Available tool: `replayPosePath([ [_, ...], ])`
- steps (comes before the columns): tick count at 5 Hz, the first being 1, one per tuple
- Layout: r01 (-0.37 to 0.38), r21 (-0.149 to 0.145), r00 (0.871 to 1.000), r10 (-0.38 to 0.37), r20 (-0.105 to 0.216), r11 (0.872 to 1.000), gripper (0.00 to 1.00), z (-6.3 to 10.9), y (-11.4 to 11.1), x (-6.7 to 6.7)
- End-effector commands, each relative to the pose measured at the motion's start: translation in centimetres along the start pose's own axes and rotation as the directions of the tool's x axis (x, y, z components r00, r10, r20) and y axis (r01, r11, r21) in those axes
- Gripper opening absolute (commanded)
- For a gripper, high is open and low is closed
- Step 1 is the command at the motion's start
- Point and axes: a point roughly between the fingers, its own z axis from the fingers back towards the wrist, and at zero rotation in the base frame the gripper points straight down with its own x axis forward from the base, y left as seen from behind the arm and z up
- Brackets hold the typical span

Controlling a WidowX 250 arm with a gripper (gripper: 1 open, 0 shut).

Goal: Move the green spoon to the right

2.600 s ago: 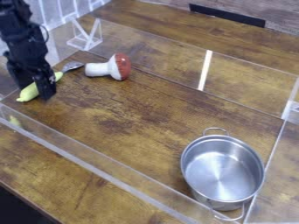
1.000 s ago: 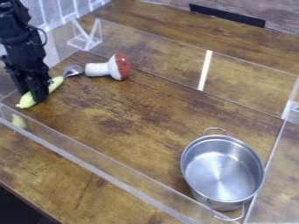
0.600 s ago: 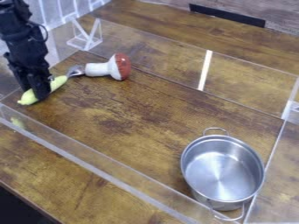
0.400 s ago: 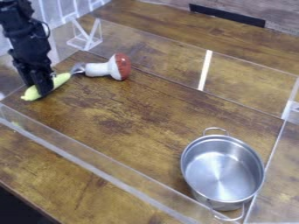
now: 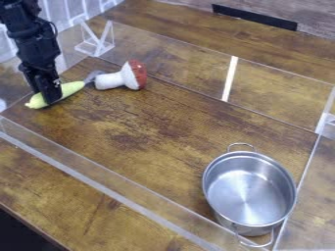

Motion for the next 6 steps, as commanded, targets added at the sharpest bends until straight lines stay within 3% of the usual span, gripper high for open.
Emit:
replayPosePath([
  [1,0.079,0.029,0.996,-0.080,0.030,0.996,0.00,1.6,1.4,-0.3],
  [2,0.166,0.013,0.986,-0.166,0.025,0.986,0.00,1.3,1.2,-0.2],
  [3,0.124,0.008,0.992,-0.124,0.028,0.992,1.00,1.2,1.1,-0.1],
  [4,0.146,0.025,0.989,-0.147,0.027,0.989,0.00,2.7,0.2,0.5],
  [6,0.204,0.103,0.978,-0.207,0.026,0.974,0.00,7.7,-2.1,2.2],
])
